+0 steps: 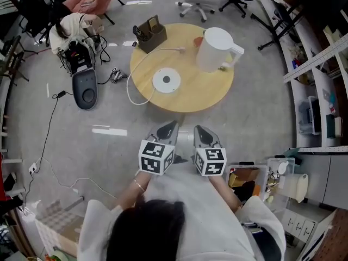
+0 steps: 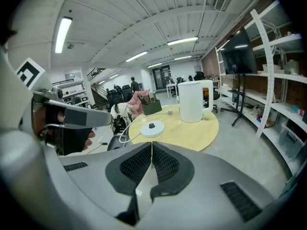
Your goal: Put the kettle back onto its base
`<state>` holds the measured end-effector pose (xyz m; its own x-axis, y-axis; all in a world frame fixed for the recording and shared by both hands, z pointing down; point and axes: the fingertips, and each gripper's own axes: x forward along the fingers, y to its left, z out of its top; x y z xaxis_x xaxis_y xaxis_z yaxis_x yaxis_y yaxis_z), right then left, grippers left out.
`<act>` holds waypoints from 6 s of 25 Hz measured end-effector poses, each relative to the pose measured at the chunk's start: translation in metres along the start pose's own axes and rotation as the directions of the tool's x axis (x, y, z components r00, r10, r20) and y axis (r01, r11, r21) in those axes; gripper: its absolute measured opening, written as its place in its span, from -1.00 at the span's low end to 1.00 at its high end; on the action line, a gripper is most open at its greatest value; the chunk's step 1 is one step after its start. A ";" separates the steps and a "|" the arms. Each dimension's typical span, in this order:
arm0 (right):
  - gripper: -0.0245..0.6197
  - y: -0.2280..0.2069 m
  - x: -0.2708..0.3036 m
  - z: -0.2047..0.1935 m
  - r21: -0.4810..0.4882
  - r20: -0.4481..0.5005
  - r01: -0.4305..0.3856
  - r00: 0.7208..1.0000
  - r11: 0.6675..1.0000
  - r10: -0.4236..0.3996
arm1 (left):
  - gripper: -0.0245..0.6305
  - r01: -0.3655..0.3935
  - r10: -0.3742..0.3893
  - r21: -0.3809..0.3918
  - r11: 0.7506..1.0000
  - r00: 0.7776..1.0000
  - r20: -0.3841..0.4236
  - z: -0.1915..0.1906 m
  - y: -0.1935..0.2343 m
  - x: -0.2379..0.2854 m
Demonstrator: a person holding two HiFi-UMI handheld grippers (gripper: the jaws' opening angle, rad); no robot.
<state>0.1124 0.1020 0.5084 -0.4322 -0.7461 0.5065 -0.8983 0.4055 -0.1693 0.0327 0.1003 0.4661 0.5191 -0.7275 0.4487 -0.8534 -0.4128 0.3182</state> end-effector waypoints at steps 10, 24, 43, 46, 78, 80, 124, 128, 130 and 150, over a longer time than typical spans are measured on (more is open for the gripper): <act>-0.84 -0.028 0.011 0.005 -0.002 -0.009 -0.022 1.000 1.000 0.022 | -0.85 -0.013 0.013 -0.030 0.999 1.000 -0.009 0.004 -0.008 0.027; -0.84 -0.052 0.017 0.017 0.014 0.021 -0.023 1.000 1.000 0.023 | -0.85 -0.002 0.001 -0.039 0.999 1.000 -0.019 0.012 -0.019 0.051; -0.84 -0.098 0.008 0.030 0.075 0.059 0.092 0.994 0.993 -0.096 | -0.85 0.062 -0.063 -0.007 0.998 0.998 -0.027 0.023 -0.033 0.101; -0.84 -0.101 0.012 0.035 0.081 0.062 0.098 0.993 0.992 -0.103 | -0.85 0.071 -0.071 -0.001 0.997 0.997 -0.036 0.026 -0.031 0.106; -0.83 -0.148 0.101 0.115 0.180 0.094 0.328 0.933 0.927 -0.348 | -0.85 0.248 -0.245 0.022 0.968 0.964 -0.104 0.095 0.042 0.179; -0.76 -0.153 0.104 0.123 0.188 0.116 0.345 0.922 0.920 -0.369 | -0.85 0.262 -0.258 0.024 0.965 0.960 -0.113 0.097 0.048 0.182; -0.16 -0.242 0.152 0.159 0.245 0.108 0.634 0.734 0.733 -0.671 | -0.85 0.390 -0.378 0.014 0.921 0.900 -0.217 0.112 0.134 0.213; -0.15 -0.257 0.150 0.158 0.243 0.097 0.647 0.725 0.723 -0.682 | -0.84 0.368 -0.358 0.011 0.930 0.909 -0.213 0.113 0.134 0.211; -0.14 -0.263 0.154 0.158 0.242 0.095 0.646 0.727 0.724 -0.680 | -0.85 0.350 -0.341 0.004 0.937 0.916 -0.212 0.112 0.138 0.213; -0.14 -0.314 0.195 0.158 0.188 0.059 0.622 0.765 0.760 -0.641 | -0.85 0.248 -0.242 -0.010 0.969 0.936 -0.255 0.109 0.120 0.241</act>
<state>0.2977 -0.2542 0.5272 0.2402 -0.8619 0.4465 -0.9665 -0.2550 0.0278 0.0501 -0.1845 0.5213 0.7043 -0.4412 0.5561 -0.6977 -0.5747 0.4278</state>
